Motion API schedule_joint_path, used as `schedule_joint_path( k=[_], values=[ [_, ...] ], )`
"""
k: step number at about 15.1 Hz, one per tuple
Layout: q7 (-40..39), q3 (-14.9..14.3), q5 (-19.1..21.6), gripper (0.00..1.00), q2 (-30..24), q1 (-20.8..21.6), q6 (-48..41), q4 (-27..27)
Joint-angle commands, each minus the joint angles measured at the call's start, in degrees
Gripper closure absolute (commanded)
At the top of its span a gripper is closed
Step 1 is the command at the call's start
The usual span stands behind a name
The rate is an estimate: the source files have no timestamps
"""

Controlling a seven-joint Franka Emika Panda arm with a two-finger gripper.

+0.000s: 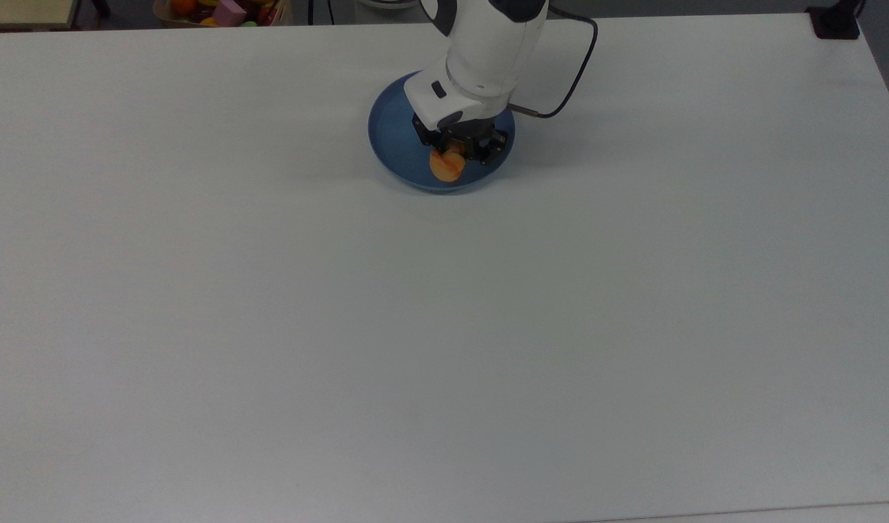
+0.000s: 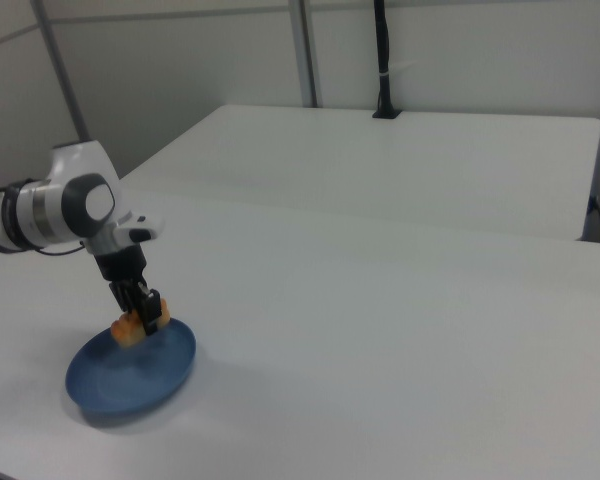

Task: Put the bread on the table
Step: 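Lift the bread roll off the plate and carry it beside the plate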

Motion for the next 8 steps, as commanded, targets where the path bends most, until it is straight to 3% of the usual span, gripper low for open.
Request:
schedule_joint_path(
  k=[1, 4, 8],
  values=[
    [-3.4, -0.7, -0.1, 1.0, -2.5, -0.8, -8.5, 4.7],
    [-7.9, -3.2, 2.3, 1.0, -3.5, -1.4, -13.2, 10.0],
    [-15.3, -8.9, 9.9, 0.97, -3.3, -1.4, -18.2, 19.3]
  ],
)
